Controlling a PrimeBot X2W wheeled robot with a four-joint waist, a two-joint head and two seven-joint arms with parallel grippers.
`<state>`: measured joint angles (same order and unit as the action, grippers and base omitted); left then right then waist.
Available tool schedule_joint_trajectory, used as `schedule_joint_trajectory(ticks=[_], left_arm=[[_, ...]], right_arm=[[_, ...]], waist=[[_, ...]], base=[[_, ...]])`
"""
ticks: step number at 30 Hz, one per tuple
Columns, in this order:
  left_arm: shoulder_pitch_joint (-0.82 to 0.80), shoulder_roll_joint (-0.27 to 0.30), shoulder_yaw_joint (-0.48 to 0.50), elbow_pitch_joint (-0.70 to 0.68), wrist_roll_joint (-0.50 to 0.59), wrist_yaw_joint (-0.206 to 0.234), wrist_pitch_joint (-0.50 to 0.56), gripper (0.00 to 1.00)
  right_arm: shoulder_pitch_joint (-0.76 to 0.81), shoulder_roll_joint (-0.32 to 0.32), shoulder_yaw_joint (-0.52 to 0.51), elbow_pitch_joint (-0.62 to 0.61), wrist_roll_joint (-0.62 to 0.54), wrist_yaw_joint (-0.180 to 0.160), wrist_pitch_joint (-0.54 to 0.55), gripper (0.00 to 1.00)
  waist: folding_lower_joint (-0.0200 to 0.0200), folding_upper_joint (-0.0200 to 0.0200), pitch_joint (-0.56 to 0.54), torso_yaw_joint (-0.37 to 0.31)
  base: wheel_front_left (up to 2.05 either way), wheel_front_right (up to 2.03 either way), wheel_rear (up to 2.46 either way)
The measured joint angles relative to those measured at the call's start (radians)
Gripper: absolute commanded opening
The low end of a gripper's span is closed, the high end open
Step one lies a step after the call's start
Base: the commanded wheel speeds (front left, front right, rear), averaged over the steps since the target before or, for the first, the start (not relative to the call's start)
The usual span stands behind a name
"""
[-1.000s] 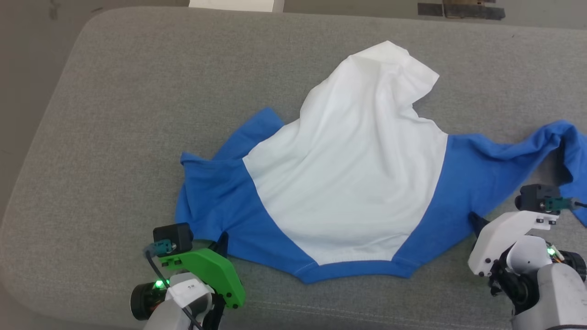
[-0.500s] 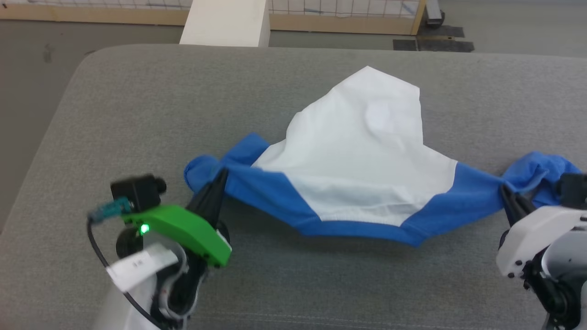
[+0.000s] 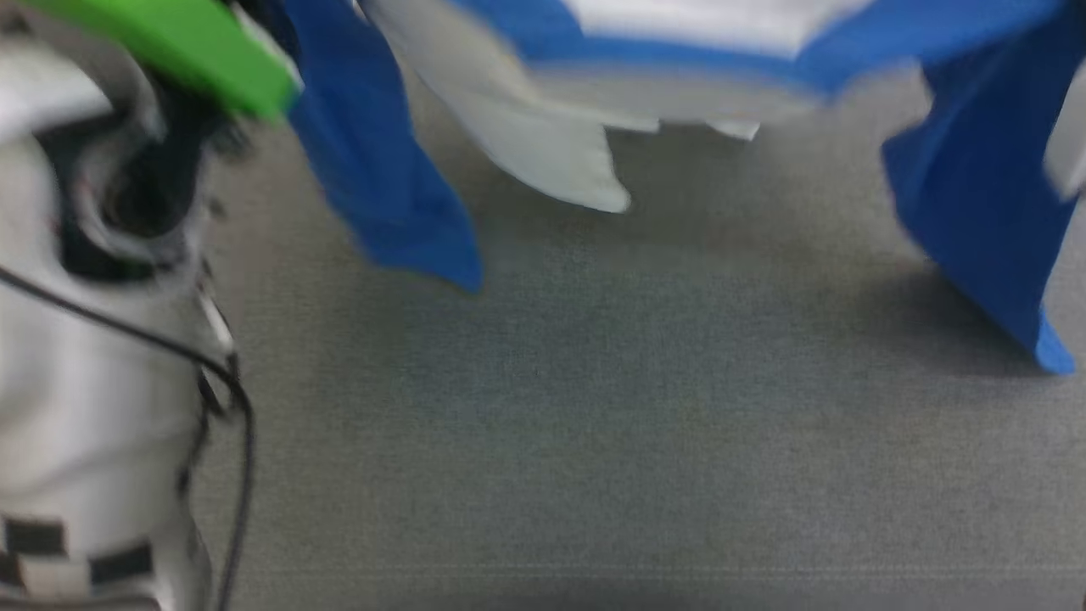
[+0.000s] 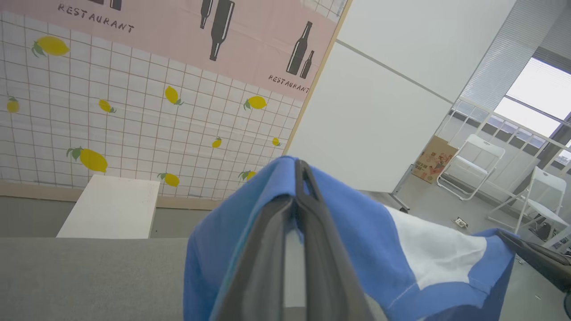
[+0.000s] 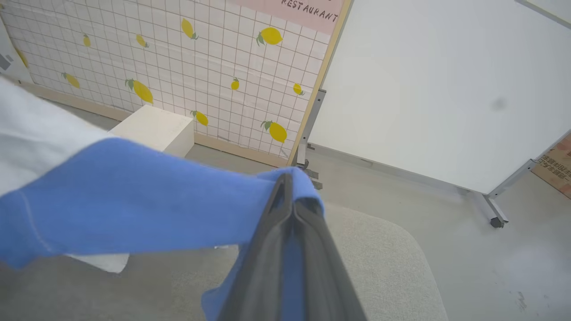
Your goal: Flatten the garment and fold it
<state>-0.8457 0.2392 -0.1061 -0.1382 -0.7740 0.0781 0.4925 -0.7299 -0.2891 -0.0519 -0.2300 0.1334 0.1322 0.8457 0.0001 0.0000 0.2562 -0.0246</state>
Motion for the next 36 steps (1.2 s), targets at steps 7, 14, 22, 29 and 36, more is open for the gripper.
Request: schedule_joint_trajectory(ticks=[7,14,22,29,36], left_arm=[[-0.35,0.037,0.039,0.183,0.089,0.045,-0.064,0.0],[-0.622,0.029,0.088,0.332,0.142,0.088,-0.218,0.0],[-0.793,0.005,0.112,0.417,0.143,0.07,-0.359,0.0],[-0.748,0.01,0.094,0.509,0.143,0.009,-0.381,0.0],[-0.491,0.056,0.035,0.598,0.157,-0.074,-0.357,0.0]], right_arm=[[-0.412,-0.005,0.058,0.252,-0.036,0.0,-0.061,0.0],[-0.705,0.053,0.044,0.434,-0.128,0.001,-0.242,0.0],[-0.946,0.082,-0.045,0.561,-0.242,0.001,-0.518,0.0],[-0.963,0.086,-0.05,0.688,-0.269,0.004,-0.595,0.0],[-0.755,0.077,0.034,0.794,-0.17,0.004,-0.626,0.0]], waist=[[0.0001,0.0,0.145,-0.034],[0.0002,0.0,0.291,-0.071],[0.0003,0.0001,0.42,-0.106],[0.0002,0.0,0.473,-0.109],[0.0001,0.0,0.438,-0.091]], base=[[0.0,0.0,0.0],[0.0,0.0,0.0],[0.0,0.0,0.0],[0.0,0.0,0.0],[0.0,0.0,0.0]])
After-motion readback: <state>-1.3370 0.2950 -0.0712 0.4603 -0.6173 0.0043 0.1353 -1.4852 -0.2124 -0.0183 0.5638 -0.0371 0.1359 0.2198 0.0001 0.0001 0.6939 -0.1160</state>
